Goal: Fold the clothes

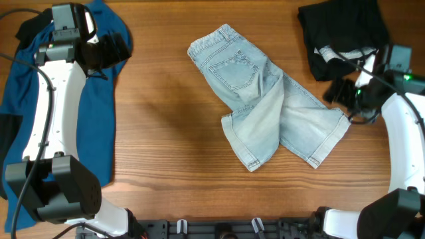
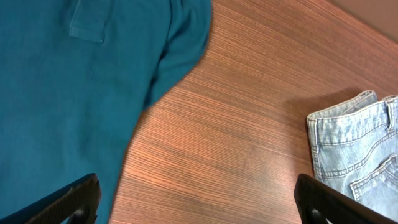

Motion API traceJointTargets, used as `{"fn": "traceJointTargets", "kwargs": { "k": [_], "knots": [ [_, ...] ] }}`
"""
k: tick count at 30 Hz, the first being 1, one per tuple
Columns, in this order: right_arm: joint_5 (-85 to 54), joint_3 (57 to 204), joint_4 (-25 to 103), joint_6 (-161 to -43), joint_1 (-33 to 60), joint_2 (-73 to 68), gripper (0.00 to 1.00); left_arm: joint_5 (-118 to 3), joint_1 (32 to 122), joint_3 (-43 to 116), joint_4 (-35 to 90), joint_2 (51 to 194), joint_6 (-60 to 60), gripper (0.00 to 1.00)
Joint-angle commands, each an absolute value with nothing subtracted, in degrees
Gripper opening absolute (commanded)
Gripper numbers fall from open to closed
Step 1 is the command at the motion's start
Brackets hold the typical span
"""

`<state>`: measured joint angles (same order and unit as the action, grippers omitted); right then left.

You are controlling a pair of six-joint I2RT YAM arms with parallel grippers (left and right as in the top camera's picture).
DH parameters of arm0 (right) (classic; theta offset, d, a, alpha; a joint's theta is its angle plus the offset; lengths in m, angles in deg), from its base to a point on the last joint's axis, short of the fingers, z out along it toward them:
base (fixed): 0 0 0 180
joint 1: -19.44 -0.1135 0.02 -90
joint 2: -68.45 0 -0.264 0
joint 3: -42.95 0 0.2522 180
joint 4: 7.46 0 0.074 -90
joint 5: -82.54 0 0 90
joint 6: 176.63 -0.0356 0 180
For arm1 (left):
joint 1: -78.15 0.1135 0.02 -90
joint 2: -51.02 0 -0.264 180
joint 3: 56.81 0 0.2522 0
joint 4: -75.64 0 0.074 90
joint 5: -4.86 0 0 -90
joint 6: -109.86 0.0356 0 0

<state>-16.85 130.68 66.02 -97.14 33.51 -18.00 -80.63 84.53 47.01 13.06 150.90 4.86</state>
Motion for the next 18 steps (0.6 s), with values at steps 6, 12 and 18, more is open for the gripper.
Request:
{"fn": "traceJointTargets", "kwargs": {
  "k": [6, 12, 18],
  "knots": [
    [-28.0, 135.3, 53.2, -95.8, 23.4, -26.0, 0.90, -80.7, 84.8, 47.2, 13.6, 151.4, 7.7, 1.00],
    [-29.7, 135.3, 46.5, -100.3, 19.0, -41.5, 0.85, -80.7, 84.8, 47.2, 13.8, 151.4, 9.0, 1.00],
    [-34.2, 135.3, 42.2, -98.8, 15.7, -46.4, 0.18, -81.0, 84.8, 47.2, 13.9, 151.4, 9.2, 1.00]
  ]
}}
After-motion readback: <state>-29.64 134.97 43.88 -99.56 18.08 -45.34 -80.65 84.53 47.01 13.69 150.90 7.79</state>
